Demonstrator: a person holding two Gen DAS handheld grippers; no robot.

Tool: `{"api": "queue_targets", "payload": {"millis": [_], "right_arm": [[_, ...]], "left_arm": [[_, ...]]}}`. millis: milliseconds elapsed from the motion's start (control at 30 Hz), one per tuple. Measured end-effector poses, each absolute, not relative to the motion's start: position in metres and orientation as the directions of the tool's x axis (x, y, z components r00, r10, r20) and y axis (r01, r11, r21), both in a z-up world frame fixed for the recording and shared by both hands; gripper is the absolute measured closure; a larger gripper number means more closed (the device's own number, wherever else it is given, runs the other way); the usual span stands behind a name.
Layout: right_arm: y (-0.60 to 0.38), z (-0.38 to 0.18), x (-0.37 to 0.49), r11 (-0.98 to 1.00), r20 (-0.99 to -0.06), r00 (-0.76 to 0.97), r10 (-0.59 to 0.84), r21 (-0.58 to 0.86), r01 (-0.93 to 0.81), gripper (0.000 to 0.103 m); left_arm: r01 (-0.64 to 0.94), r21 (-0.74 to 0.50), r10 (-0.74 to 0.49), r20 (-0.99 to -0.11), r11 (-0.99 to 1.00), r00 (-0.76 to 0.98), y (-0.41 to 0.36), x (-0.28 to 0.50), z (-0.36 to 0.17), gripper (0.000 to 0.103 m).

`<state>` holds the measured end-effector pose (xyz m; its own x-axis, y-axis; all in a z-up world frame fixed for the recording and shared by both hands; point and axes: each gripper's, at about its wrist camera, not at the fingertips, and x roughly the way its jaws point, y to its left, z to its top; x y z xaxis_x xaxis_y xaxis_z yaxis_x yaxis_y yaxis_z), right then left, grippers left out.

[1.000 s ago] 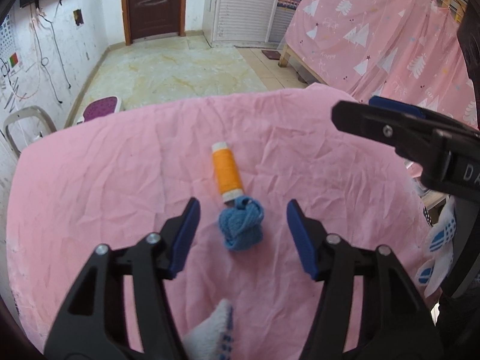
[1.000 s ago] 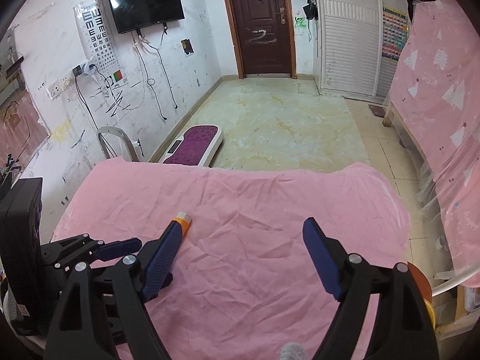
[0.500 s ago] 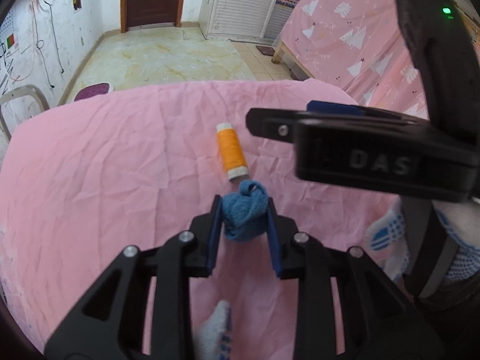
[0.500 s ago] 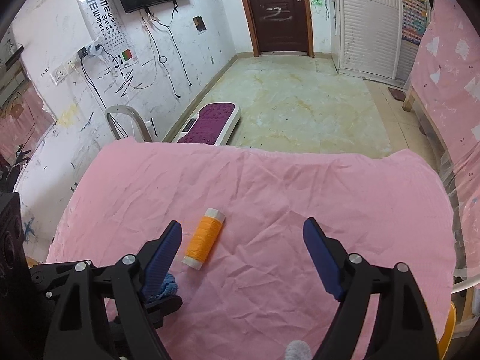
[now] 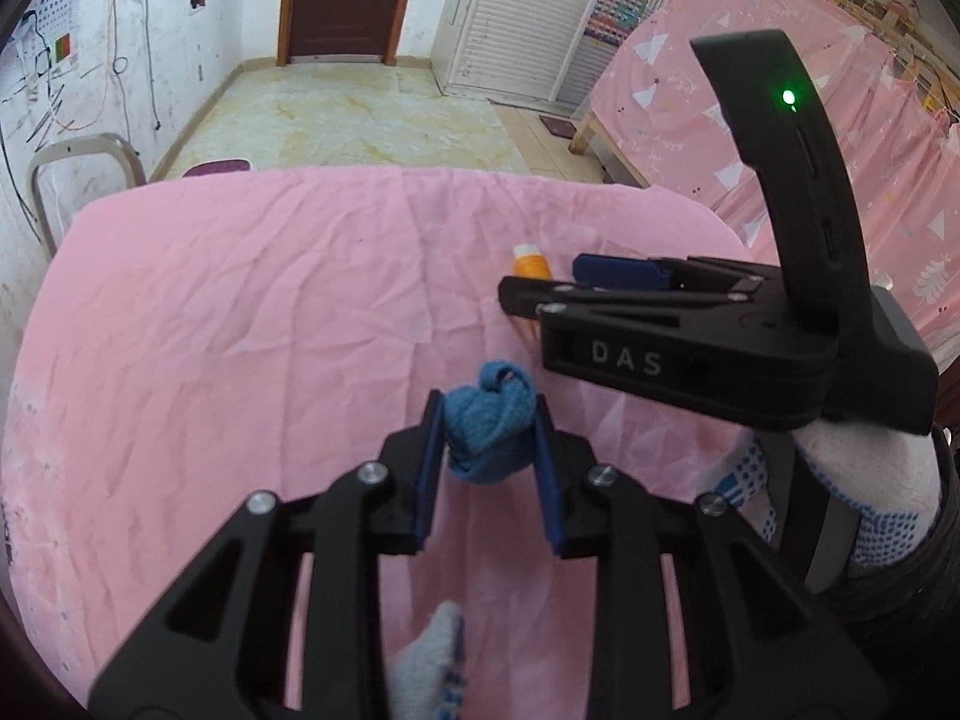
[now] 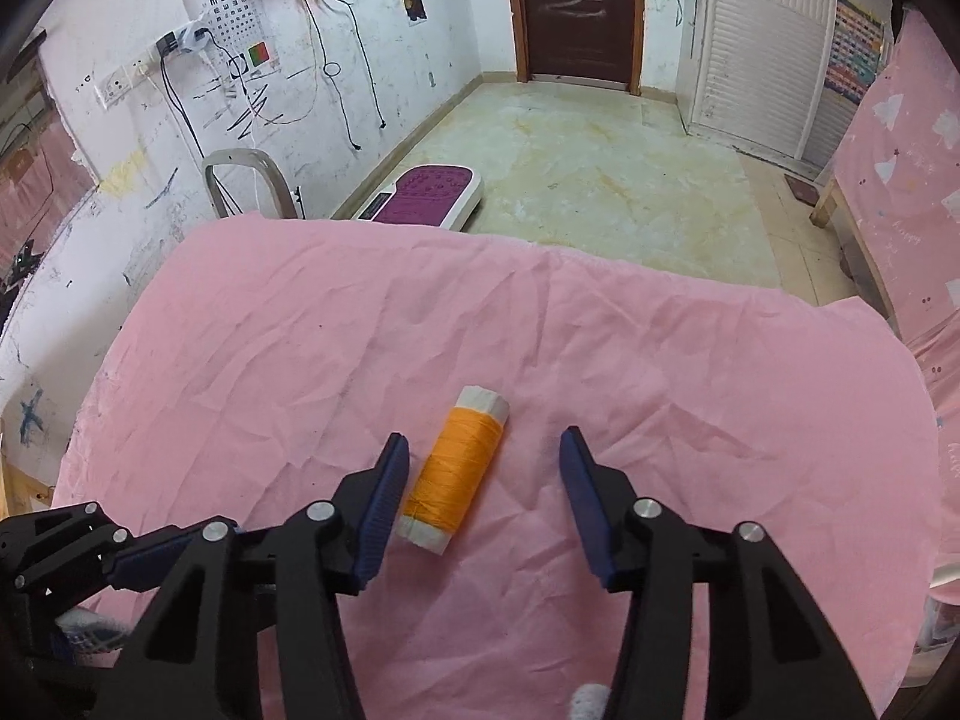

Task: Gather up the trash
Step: 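Grasp the blue knit ball with the left gripper while the right gripper grasps the orange spool, then carry the knit ball and spool over the orange bucket and release both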

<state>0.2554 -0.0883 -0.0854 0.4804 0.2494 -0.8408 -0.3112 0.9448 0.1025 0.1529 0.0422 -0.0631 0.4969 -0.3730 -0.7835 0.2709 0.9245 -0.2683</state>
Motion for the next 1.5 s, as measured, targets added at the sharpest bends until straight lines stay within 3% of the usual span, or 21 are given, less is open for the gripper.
{"api": "queue_targets", "payload": {"millis": [100,167,333,900,1500], "right_arm": [[-0.088,-0.086,0.255,0.947,-0.841,0.483,0.242,0.097,-0.306,0.075],[-0.087,-0.087,0.253,0.943,-0.842,0.478,0.251,0.101,-0.316,0.09],[-0.085,-0.087,0.252,0.943,-0.836,0.484,0.258,0.11,-0.314,0.095],[-0.195,-0.039,0.211,0.937,-0.72,0.6,0.348,0.262,-0.23,0.095],[-0.377,-0.027,0.141,0.956,-0.66,0.717,0.224,0.292,-0.029,0.095]], "left_arm": [[0.269,-0.266,-0.37,-0.783,0.926,0.5,0.043,0.15,-0.064,0.077],[0.268,-0.265,-0.369,-0.782,0.926,0.502,0.045,0.149,-0.064,0.077],[0.265,-0.25,-0.355,-0.782,0.931,0.512,0.041,0.15,-0.061,0.077],[0.316,-0.161,-0.319,-0.769,0.935,0.554,-0.017,0.139,-0.026,0.077],[0.505,-0.116,-0.413,-0.741,0.855,0.529,-0.169,0.134,-0.003,0.077]]}}
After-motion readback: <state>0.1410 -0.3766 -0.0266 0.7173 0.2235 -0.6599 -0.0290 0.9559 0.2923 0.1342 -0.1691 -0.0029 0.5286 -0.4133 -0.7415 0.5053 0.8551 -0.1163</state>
